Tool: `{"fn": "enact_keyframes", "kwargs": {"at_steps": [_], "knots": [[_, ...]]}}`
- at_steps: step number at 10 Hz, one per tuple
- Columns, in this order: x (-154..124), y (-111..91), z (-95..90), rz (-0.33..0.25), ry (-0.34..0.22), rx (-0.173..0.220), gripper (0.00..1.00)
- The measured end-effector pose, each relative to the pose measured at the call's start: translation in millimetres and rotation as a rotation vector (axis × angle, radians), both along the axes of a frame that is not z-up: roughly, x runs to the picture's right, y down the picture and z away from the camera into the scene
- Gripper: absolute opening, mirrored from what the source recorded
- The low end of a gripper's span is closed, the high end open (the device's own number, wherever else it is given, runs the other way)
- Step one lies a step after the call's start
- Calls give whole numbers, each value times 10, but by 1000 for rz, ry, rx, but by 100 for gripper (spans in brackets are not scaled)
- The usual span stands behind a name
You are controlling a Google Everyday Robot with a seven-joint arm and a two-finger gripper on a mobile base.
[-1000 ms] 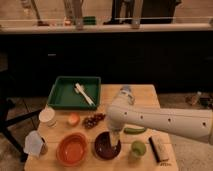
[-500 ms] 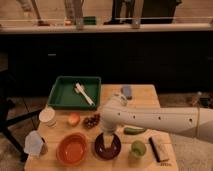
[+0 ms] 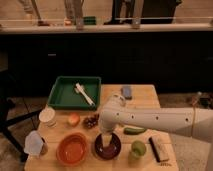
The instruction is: Stack bowls on top of each other
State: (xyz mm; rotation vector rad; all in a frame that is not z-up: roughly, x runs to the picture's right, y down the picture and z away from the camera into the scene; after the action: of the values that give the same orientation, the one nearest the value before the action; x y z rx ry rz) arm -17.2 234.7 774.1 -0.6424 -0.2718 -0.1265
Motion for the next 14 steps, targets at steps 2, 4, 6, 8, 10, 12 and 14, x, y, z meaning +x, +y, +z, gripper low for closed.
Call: {"fn": "enact_keyframes", "kwargs": {"at_steps": [2,4,6,8,10,12,14], "knots": [[7,-15,78,-1,0,-3,80],[28,-17,132,-3,3,-8,80],[89,-30,199,-2,14,-15,80],[124,-50,257,-2,22,-20,80],[123,-71,295,-5,22,-21,78],[116,-96,322,-8,18,-17,60],[122,-79,311,-6,16,-20,42]]}}
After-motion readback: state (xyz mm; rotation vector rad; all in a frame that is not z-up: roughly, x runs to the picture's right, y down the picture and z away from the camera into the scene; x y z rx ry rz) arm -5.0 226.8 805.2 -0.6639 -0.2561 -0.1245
